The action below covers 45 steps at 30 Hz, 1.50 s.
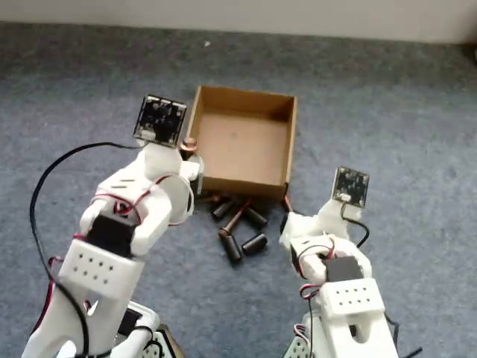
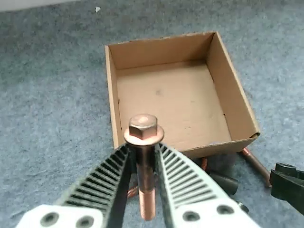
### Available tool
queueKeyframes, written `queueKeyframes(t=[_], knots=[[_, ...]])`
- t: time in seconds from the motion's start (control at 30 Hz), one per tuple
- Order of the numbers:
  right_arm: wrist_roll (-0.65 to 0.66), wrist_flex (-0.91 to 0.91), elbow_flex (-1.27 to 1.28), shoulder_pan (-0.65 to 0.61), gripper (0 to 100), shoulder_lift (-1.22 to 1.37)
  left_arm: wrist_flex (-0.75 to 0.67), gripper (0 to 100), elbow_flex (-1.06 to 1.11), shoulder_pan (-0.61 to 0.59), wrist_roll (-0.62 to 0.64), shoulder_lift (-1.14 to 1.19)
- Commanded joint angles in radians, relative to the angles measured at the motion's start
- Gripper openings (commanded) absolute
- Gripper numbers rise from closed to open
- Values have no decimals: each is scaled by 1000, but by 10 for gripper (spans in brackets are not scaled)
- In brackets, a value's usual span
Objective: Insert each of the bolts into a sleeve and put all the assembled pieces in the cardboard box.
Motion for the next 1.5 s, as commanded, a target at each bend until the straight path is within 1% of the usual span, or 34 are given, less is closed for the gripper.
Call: queueKeyframes(t=[0.0,0.1,0.23,0.33,0.47,0.53,0.67,0.9,1.03,1.13,1.2,1.33,1.47], knots=[[28,85,-58,-5,4,-191,-14,5,-5,-7,-8,-88],[74,137,-58,-44,4,-321,-14,5,-5,-5,-2,-134],[124,153,-47,-74,4,-467,-18,5,27,-4,-2,-193],[180,153,-16,-101,4,-565,-20,5,76,33,-8,-263],[253,153,42,-165,4,-700,-20,5,128,70,-6,-398],[279,153,67,-193,4,-711,-20,5,139,71,-3,-467],[282,150,79,-236,4,-696,-18,5,140,71,-2,-564],[284,145,79,-363,4,-696,-20,5,140,71,-2,-659],[285,134,79,-410,4,-705,-21,5,140,71,2,-711],[285,85,79,-441,4,-707,-25,5,160,67,52,-768],[285,54,79,-469,4,-707,-68,5,202,64,80,-820],[285,7,82,-512,4,-707,-210,5,318,64,87,-921],[285,-31,87,-513,4,-707,-305,5,380,71,91,-900]])
